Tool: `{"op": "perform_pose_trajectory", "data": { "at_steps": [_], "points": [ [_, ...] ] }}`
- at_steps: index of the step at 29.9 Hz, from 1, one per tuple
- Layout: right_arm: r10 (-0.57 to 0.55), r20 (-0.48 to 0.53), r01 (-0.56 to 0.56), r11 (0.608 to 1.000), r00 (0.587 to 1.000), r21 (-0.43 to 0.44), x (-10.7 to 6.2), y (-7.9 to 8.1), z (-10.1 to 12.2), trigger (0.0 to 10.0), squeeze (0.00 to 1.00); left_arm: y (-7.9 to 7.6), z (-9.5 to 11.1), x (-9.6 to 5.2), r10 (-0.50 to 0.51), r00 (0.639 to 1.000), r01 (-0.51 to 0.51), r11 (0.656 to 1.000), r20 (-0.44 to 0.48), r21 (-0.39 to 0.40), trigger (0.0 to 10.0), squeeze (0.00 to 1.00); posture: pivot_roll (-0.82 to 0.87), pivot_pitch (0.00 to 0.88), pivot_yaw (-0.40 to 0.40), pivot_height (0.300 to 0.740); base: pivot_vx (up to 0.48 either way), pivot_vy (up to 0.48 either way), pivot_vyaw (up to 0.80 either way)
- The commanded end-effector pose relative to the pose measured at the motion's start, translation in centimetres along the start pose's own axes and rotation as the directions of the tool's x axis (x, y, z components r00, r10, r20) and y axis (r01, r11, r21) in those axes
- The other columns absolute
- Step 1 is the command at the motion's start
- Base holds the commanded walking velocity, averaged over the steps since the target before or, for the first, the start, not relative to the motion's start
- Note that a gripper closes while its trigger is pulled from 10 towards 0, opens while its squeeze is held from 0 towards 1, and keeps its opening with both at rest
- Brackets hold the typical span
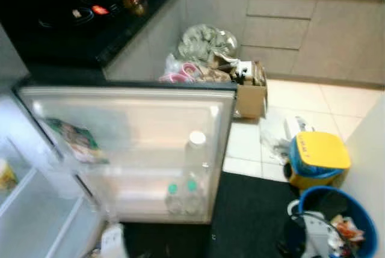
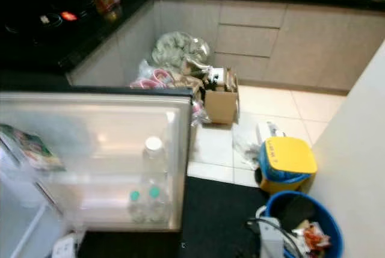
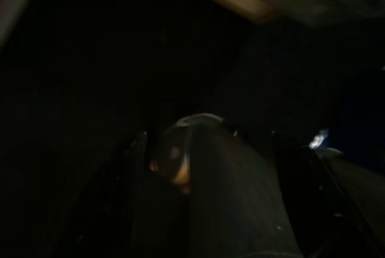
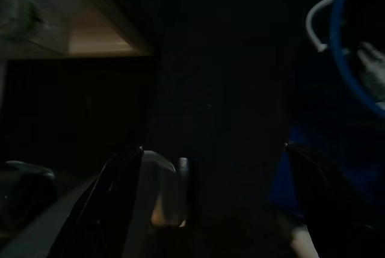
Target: Restocking fridge
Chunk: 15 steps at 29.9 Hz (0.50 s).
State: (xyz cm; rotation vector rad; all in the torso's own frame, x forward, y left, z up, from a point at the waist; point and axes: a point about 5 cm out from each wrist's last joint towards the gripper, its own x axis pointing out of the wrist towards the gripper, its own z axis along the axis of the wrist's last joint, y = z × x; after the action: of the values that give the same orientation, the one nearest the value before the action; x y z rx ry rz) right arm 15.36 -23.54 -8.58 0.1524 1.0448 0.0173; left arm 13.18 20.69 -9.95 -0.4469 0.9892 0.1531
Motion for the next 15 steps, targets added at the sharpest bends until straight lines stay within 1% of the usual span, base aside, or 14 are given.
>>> {"op": "perform_pose_trajectory", "data": {
  "at_steps": [1,8,11,15],
  "points": [
    [0.007,0.003,-0.007,1.0,1.0,-0.008,-0.01,-0.06,0.26,10.0,0.0,-0.12,-0.04,0.04,-0.003,1.0,0.003,1.0,-0.004,0.003,10.0,0.0,-0.03,0.0,0.027,0.74,0.0,-0.48,0.77],
    [0.035,-0.004,-0.035,0.999,0.999,-0.022,0.01,0.14,0.21,10.0,0.0,-0.38,0.02,0.13,-0.014,1.0,0.014,1.0,-0.002,0.0,10.0,0.0,-0.04,0.0,0.027,0.74,0.0,-0.48,0.77],
    [0.048,-0.009,-0.048,0.998,0.999,-0.03,0.01,0.21,0.15,10.0,0.0,-0.43,0.03,0.15,-0.013,1.0,0.013,1.0,0.001,-0.014,10.0,0.0,-0.04,0.0,0.027,0.74,0.0,-0.292,0.77],
    [0.063,-0.019,-0.064,0.997,0.998,-0.053,-0.07,0.15,0.01,10.0,0.0,-0.49,0.03,0.17,-0.01,1.0,0.01,1.0,0.003,-0.021,10.0,0.0,-0.04,0.0,0.027,0.74,0.0,0.0,0.77]
  ]
}}
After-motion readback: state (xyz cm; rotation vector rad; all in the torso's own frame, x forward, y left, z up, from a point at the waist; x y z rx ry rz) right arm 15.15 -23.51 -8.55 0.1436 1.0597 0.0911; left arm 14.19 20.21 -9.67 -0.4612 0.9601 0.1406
